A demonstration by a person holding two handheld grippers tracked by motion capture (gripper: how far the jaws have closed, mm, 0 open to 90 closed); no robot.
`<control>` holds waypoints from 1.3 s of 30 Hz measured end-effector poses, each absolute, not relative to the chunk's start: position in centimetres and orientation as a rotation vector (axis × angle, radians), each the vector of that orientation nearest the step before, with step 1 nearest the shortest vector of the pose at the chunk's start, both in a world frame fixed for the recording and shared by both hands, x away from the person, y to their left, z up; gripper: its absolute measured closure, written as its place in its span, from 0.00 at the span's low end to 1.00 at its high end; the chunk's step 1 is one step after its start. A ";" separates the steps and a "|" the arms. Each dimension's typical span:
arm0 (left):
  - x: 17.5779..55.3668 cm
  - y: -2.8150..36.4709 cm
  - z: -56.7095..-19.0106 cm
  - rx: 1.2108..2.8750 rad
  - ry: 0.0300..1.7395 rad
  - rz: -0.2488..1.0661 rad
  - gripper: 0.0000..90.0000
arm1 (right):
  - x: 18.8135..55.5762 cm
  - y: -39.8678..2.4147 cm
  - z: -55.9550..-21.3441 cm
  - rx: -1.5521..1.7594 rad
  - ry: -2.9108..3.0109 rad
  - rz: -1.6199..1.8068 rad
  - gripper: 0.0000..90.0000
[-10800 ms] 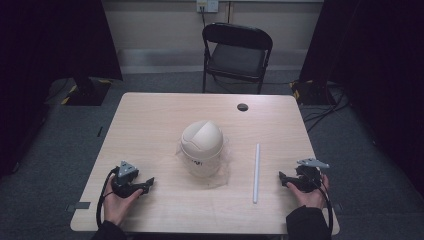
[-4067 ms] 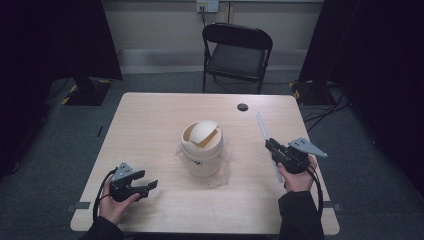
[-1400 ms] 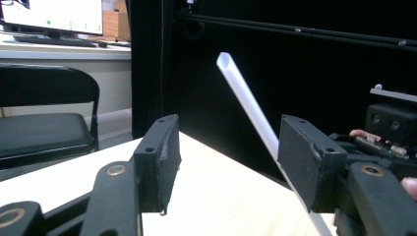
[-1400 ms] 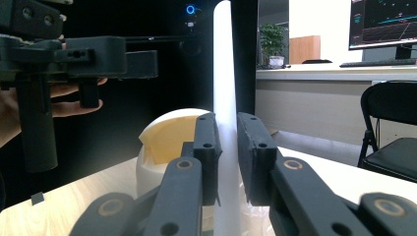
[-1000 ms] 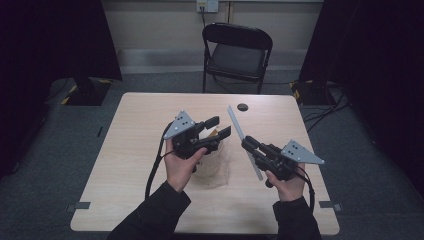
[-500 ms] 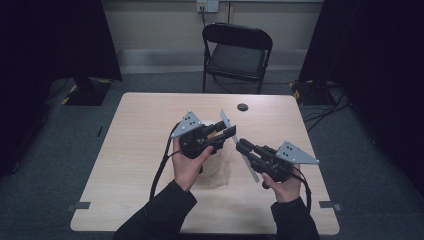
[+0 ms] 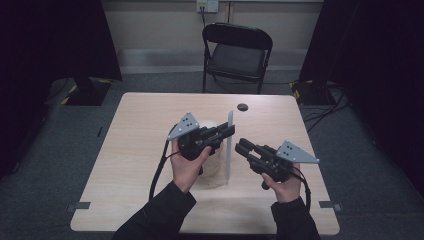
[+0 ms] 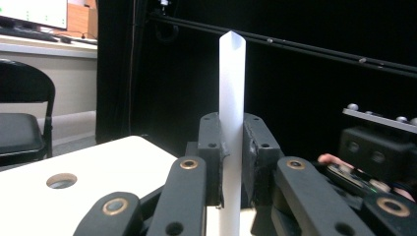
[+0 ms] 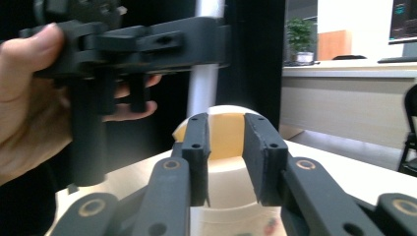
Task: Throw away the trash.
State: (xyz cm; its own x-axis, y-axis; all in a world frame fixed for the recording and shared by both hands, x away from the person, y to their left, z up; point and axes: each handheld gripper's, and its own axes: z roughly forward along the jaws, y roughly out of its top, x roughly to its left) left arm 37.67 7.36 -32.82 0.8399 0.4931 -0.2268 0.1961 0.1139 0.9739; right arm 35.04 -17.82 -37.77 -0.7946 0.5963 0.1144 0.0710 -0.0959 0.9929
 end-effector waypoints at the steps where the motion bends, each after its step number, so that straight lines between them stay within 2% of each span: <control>1: 37.4 7.6 -32.8 1.468 0.575 0.235 0.89 | 35.2 -18.3 -37.7 0.749 1.795 1.944 0.77; 8: 36.4 8.8 -32.6 1.454 0.558 0.241 0.89 | 36.0 -20.3 -38.4 0.898 1.743 1.831 0.67; 16: 35.1 10.9 -32.3 1.455 0.549 0.250 0.89 | 37.4 -22.7 -41.0 1.090 1.714 1.664 0.58; 25: 33.5 15.2 -31.8 1.452 0.564 0.300 0.89 | 38.8 -24.3 -44.6 1.279 1.789 1.397 0.47; 39: 33.5 20.2 -31.4 1.408 0.637 0.396 0.89 | 39.4 -26.1 -48.2 1.424 1.858 1.198 0.41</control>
State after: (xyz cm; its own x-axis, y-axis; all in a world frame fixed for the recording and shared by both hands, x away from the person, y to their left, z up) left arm 33.51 20.24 -31.43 0.7735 0.6093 -0.1743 0.1126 0.1385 0.9839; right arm 39.37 -26.13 -48.19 -0.3233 0.9392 0.1156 0.4928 0.0628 0.8679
